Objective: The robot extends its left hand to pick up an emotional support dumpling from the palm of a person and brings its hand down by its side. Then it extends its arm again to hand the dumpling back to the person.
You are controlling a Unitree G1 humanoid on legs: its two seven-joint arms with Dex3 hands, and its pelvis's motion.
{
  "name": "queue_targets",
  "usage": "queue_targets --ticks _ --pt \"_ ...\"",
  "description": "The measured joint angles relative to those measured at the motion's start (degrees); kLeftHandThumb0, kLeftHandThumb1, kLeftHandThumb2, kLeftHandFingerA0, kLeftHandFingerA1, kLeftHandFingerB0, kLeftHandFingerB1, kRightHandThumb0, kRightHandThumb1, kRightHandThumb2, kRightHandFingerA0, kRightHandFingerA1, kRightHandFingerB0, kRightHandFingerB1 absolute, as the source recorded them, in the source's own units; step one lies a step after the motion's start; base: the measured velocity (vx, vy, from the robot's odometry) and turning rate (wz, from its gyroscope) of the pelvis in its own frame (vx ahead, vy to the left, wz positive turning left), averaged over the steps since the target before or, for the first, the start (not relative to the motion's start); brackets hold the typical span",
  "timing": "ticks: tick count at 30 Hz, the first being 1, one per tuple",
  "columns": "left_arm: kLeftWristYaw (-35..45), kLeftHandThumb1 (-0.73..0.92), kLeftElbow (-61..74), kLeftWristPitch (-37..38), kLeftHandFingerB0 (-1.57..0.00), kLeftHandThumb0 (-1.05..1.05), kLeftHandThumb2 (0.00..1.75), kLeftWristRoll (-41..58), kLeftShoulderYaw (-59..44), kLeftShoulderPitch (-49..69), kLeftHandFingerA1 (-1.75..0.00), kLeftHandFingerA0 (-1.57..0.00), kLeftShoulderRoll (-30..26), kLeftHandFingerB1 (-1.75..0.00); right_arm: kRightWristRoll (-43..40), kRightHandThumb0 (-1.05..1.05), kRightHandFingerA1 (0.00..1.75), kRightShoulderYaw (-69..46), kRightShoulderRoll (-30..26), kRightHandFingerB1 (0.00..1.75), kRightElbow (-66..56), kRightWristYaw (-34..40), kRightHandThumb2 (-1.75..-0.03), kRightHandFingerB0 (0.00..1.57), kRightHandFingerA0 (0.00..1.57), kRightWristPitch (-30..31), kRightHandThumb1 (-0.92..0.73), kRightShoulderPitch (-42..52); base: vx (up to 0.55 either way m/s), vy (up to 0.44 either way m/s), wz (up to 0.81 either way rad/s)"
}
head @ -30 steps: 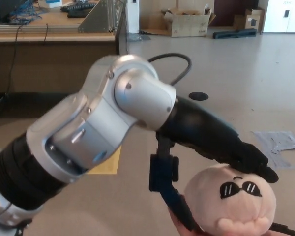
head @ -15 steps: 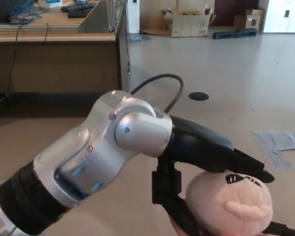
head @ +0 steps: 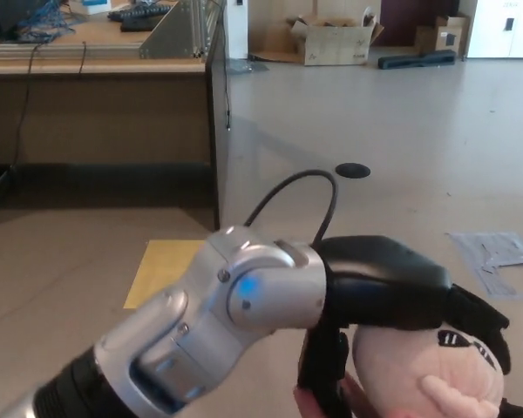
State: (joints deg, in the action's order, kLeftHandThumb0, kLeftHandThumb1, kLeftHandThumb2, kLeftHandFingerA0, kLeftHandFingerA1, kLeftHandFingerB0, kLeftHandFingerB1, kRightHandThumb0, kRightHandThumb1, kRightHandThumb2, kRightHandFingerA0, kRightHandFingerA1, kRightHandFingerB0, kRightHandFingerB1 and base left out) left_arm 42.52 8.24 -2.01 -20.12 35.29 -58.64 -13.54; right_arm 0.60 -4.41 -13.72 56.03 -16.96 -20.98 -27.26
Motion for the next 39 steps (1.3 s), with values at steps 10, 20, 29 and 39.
queue_targets --ticks 10,20,29,39 --pt "-7.4 0.51 2.4 -4.4 -0.86 -0.26 0.56 -3.7 -6.2 7.1 -1.66 -0.85 7.4 -1.33 7.0 -0.55 0.48 7.5 -2.2 0.35 2.5 7.7 -0.64 0.49 0.56 6.8 -0.77 -5.0 0.00 0.000 0.00" --pt "-8.4 0.62 2.1 -10.9 -0.67 -0.34 0.57 -0.8 -14.9 9.0 -1.75 -0.83 13.1 -1.75 6.6 -0.66 0.38 4.8 -1.2 0.26 2.0 9.0 -0.72 0.07 0.09 6.9 -0.43 -4.7 0.00 0.000 0.00" --pt "-8.9 0.63 0.2 -16.1 -0.72 -0.32 0.57 5.7 -25.6 6.5 -1.75 -0.86 13.8 -1.71 1.7 -0.67 0.39 -1.4 1.6 0.23 1.7 5.2 -0.73 0.06 0.10 6.2 -0.43 -4.6 0.00 0.000 0.00" --pt "-7.1 0.61 -0.5 -24.7 -0.68 -0.21 0.56 14.5 -36.5 -1.4 -1.75 -0.84 11.3 -1.65 0.9 -0.65 0.39 -1.8 1.7 0.24 1.6 4.0 -0.73 0.06 0.09 6.2 -0.43 -4.6 0.00 0.000 0.00"
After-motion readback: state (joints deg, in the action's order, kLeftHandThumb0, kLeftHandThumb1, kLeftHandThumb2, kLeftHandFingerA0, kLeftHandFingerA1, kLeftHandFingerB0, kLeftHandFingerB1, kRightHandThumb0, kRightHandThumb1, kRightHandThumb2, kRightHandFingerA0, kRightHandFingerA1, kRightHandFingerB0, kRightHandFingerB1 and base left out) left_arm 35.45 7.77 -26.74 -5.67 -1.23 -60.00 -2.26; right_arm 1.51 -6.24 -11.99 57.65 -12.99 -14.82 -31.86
